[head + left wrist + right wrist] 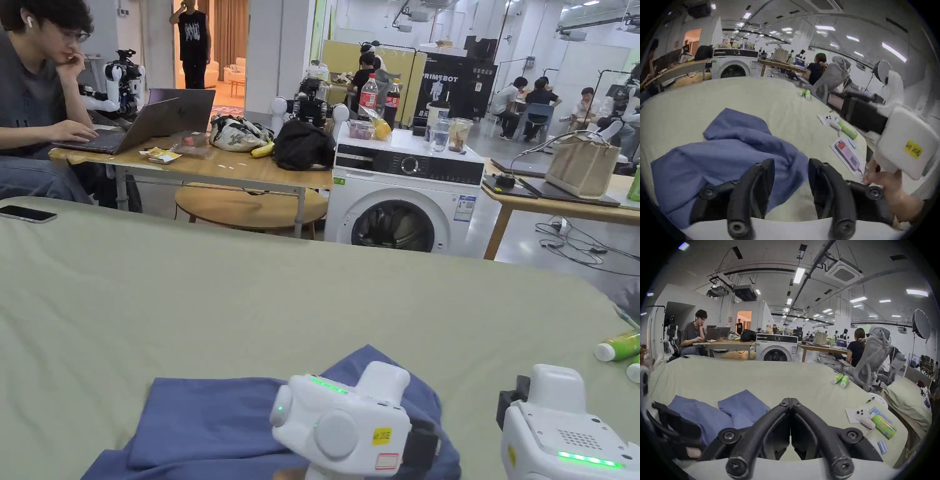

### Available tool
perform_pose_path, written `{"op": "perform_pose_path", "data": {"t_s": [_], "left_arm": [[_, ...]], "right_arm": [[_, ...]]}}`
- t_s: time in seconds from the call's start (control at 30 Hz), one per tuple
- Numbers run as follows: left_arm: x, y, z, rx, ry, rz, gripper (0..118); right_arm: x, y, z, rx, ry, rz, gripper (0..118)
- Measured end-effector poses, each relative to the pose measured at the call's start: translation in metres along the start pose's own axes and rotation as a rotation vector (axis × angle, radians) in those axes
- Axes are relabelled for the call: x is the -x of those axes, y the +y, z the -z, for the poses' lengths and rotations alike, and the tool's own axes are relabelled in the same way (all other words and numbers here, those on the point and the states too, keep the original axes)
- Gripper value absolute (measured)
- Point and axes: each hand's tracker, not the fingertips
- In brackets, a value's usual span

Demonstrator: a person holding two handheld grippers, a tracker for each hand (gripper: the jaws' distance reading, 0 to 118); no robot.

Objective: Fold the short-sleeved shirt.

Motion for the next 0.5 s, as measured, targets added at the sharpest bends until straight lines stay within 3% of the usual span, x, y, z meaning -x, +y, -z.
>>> {"op": "perform_pose_path", "data": {"t_s": [0.13,0.17,0.2,0.23,0.37,0.5], "left_arm": [[0.009,-0.013,-0.048,-0.131,0.168,0.040,38],[0.013,-0.019,-0.057,-0.156,0.211,0.034,27],[0.019,-0.026,-0.065,-0.172,0.251,0.040,8],[0.025,-0.031,-0.071,-0.163,0.289,0.038,0],[0.055,-0.058,-0.089,-0.143,0.454,-0.003,0],[0.101,-0.063,-0.110,-0.121,0.491,-0.140,0]], "right_arm": [[0.016,0.005,-0.002,-0.011,0.055,-0.007,0],[0.020,0.005,-0.003,-0.013,0.056,-0.007,0],[0.025,0.005,-0.003,-0.016,0.065,-0.007,0],[0.030,0.006,-0.003,-0.015,0.079,-0.007,0],[0.051,0.002,-0.002,-0.016,0.113,-0.012,0],[0.066,0.000,0.001,-0.001,0.150,-0.010,0]]}}
